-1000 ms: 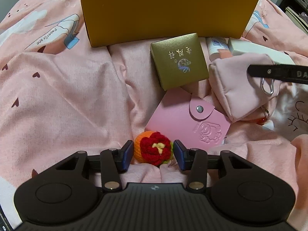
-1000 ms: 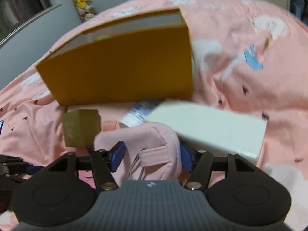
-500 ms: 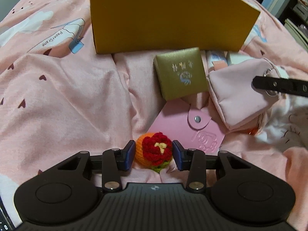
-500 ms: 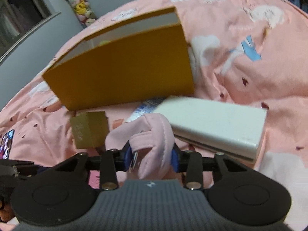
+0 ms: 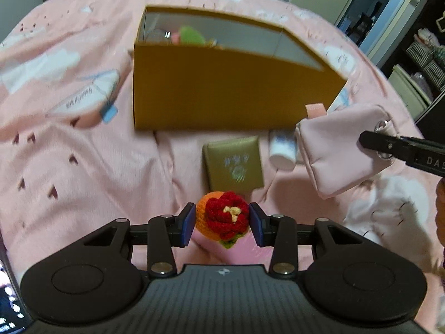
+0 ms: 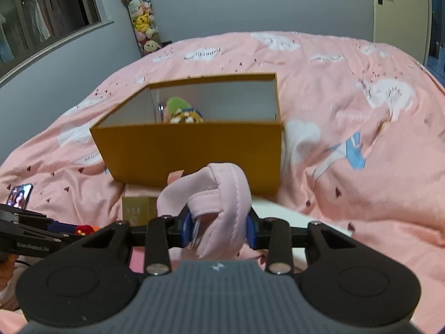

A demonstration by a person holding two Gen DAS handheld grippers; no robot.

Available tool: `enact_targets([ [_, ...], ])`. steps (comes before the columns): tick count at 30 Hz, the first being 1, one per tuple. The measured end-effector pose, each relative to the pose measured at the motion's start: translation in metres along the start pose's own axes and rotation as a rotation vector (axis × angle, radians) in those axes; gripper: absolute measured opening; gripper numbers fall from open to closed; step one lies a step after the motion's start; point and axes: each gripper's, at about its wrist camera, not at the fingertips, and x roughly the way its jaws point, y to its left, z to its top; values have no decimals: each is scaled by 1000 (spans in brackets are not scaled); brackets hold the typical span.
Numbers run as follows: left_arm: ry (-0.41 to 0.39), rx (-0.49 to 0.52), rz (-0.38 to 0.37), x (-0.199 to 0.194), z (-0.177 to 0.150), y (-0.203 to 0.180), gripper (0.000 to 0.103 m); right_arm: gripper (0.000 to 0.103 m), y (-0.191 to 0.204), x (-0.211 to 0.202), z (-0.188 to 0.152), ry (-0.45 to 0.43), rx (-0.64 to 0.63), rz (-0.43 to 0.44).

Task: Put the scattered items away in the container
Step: 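Lift the pink pouch and crochet flower and carry them over the orange box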

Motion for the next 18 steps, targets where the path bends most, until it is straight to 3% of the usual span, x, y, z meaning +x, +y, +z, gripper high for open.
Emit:
enact_targets([
  [18, -189, 122, -9, -54, 78, -20, 47, 40, 1, -28, 80, -145, 1, 94],
])
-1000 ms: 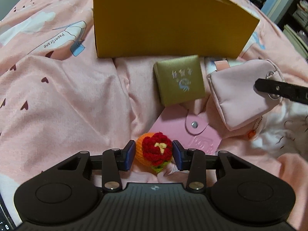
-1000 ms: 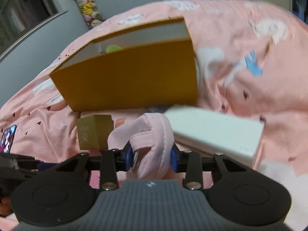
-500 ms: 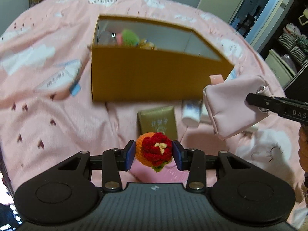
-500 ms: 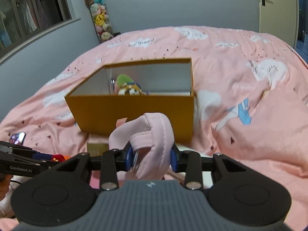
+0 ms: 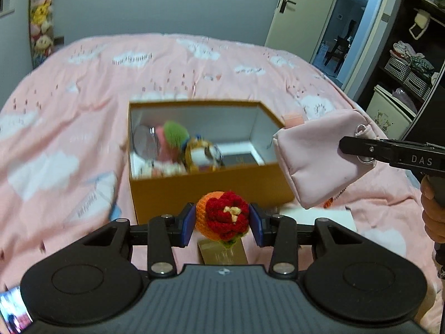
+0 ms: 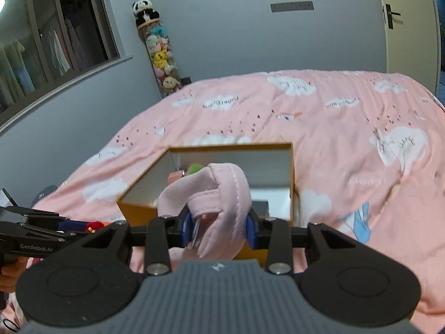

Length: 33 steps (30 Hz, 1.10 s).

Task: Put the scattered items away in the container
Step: 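Lift the pink pouch and crochet flower and carry them over the orange box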

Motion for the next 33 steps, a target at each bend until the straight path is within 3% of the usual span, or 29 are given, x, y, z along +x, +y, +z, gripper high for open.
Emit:
enact_targets([
  [8, -35, 60, 24, 12, 48, 4, 47, 40, 8, 22, 41, -61, -53, -18],
  [13, -46, 77, 19, 28, 72, 6, 47, 40, 6, 59, 58, -63, -85, -88],
  [28, 16, 55, 0, 103, 102, 29, 47, 40, -21, 181, 65, 54, -110, -251],
  [33, 44, 46, -8, 122, 106, 38, 47, 40, -27, 210, 62, 118, -90, -266],
])
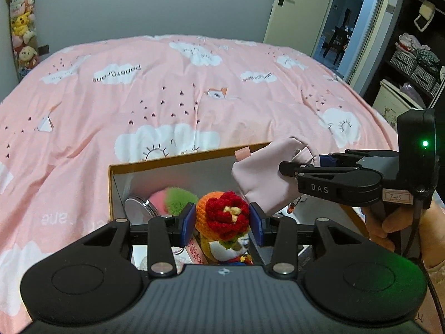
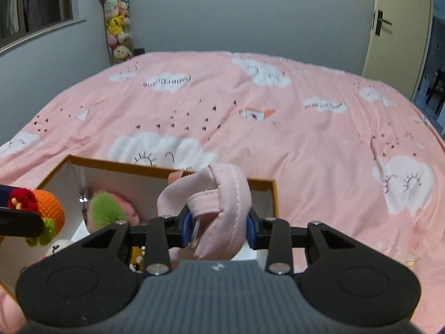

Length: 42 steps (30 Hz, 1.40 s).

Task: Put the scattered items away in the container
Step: 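Lift the pink pouch and crochet flower and carry them over the orange box, then lower the pouch and flower into the orange box and open both tools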

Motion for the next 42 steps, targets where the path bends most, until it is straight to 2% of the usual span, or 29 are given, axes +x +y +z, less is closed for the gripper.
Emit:
enact_targets([
  [5, 55, -35, 23, 19, 0, 14, 47, 40, 2, 22, -3, 49, 30, 1],
  [11, 116, -60, 63, 37, -4, 27, 47, 40, -2, 44, -2, 134, 108, 56],
  [17, 156, -93, 79, 51, -6, 41, 47, 41, 0, 66, -3, 223, 115, 84],
  [21, 170, -111, 70, 58, -8, 47, 48, 44, 2, 66, -1, 233, 85, 88],
  [25, 167, -100, 74, 60, -7, 45, 48, 46, 8, 59, 0, 229, 2, 75],
  [26, 168, -99, 73, 60, -7, 45, 48, 52, 10, 57, 1, 223, -22, 67],
  [27, 170, -97, 72, 61, -7, 46, 48, 64, 13, 53, 1, 208, -53, 43],
  [28, 169, -95, 72, 61, -7, 46, 48, 68, 15, 50, 2, 185, -86, 14],
  [31, 168, -89, 68, 61, -7, 44, 48, 69, 17, 41, 6, 139, -164, -24],
  [34, 167, -79, 68, 63, -7, 41, 48, 64, 13, 41, 9, 154, -170, -4],
  [36, 167, -72, 72, 64, -6, 39, 48, 46, 11, 45, 7, 183, -165, 12],
  [37, 167, -70, 71, 64, -6, 38, 48, 44, 11, 48, 6, 200, -163, 23],
  [39, 172, -68, 67, 65, -5, 37, 48, 33, 12, 53, 3, 222, -158, 42],
  [42, 185, -57, 80, 66, -5, 35, 48, 29, 14, 62, -2, 265, -147, 72],
])
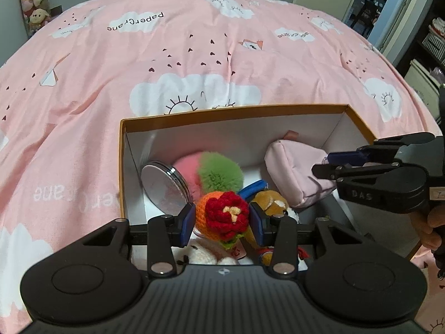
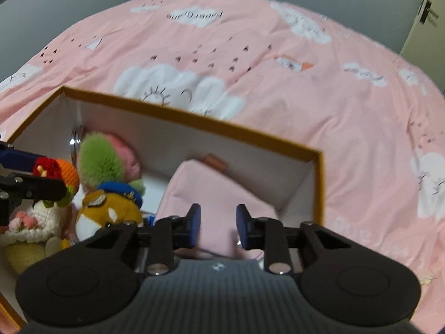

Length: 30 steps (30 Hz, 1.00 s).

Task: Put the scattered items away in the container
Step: 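Lower the pouch and flower into the orange box and open both tools, then raise both open tools and move them back to the remaining items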

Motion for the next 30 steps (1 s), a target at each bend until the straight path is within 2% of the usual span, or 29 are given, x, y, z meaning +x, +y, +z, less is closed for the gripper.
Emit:
enact_targets([
  [6, 40, 40, 3, 6, -1, -9, 48, 25, 0, 18, 0, 109, 48, 81],
  [9, 77, 42, 4, 12, -3, -11, 48, 25, 1, 20, 0, 116, 41, 81],
  [13, 80, 43, 16, 15, -3, -12, 48, 29, 1, 13, -2, 54, 48, 75],
  [15, 80, 39, 18, 16, -3, -12, 49, 44, 1, 6, -4, 18, 49, 68],
  [21, 70, 57, 23, 15, -6, -15, 52, 56, 1, -13, -10, -64, 46, 60],
  [25, 63, 72, 22, 12, -8, -18, 59, 61, 1, -27, -16, -110, 50, 46],
  [27, 51, 87, 16, 9, -9, -21, 65, 69, 0, -36, -21, -140, 62, 31],
  [30, 35, 97, 32, 3, -10, -23, 67, 71, -3, -50, -28, -192, 82, 15],
])
